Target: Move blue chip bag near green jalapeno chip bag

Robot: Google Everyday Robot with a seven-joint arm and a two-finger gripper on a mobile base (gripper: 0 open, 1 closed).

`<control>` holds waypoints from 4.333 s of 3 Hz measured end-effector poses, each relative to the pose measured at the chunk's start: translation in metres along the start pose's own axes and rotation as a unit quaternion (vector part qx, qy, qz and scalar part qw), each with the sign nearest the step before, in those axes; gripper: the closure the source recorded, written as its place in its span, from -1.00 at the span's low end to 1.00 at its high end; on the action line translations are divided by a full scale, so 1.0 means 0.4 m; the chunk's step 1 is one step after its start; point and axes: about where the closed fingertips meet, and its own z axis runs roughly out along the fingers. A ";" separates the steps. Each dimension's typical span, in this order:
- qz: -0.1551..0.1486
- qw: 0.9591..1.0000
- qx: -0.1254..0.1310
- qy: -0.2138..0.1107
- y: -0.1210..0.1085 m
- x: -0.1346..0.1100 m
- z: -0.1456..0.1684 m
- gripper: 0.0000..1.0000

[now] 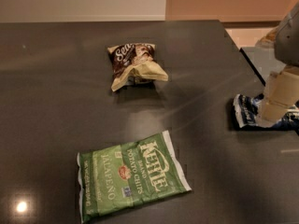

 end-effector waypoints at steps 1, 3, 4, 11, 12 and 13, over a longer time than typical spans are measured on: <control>0.000 1.000 0.000 0.000 0.000 0.000 0.000 -1.00; -0.006 1.000 -0.016 0.005 -0.028 0.049 0.053 -1.00; -0.018 1.000 -0.025 -0.001 -0.037 0.082 0.107 -1.00; -0.046 0.997 -0.063 0.001 -0.089 0.266 0.294 0.36; -0.050 0.997 -0.066 -0.003 -0.070 0.204 0.273 0.84; -0.063 0.994 -0.076 -0.037 -0.035 0.104 0.248 1.00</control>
Offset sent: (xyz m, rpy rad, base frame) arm 0.0130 -0.0200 -0.0186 -0.0280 0.0537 0.0097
